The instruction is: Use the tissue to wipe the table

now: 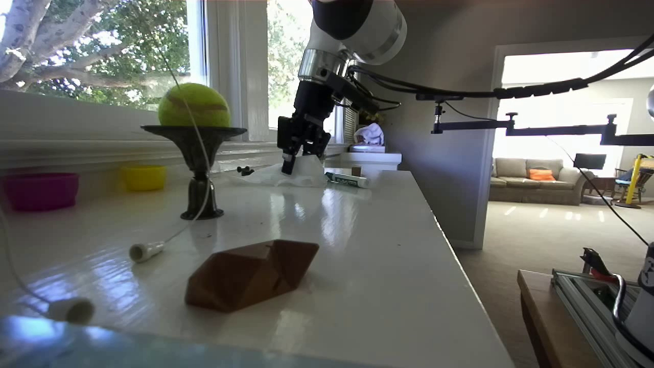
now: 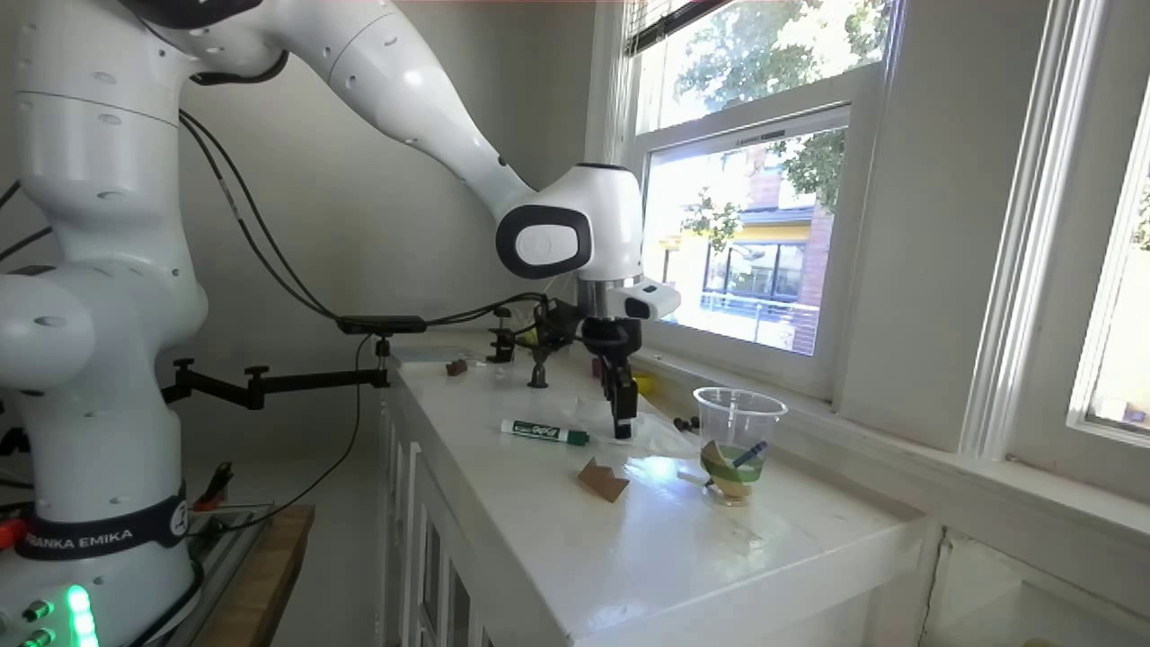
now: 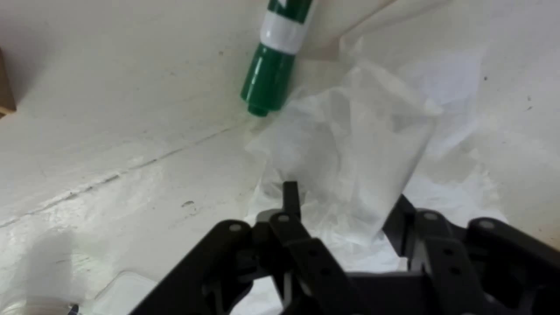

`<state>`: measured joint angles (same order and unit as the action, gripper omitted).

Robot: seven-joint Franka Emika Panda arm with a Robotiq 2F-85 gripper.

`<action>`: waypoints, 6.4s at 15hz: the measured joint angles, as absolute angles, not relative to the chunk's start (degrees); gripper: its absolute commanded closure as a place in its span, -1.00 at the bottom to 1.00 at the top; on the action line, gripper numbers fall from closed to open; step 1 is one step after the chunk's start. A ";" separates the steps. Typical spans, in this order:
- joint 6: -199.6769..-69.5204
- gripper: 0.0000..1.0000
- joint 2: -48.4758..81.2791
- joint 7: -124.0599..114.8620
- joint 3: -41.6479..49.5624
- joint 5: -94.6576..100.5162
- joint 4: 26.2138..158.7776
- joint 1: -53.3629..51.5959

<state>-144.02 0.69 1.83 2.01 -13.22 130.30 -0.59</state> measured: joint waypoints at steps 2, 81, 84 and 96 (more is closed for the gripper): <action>-144.02 -0.01 0.69 1.83 2.01 -13.22 130.30 -0.59; -127.59 0.99 -8.23 4.75 -3.79 -15.97 130.66 -5.85; -128.75 0.99 -7.52 4.83 -3.71 -16.09 131.20 -5.84; -146.06 0.99 -5.12 9.21 -3.92 -16.67 134.80 -7.19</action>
<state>-146.06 -5.12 9.21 -3.92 -16.67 134.80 -7.19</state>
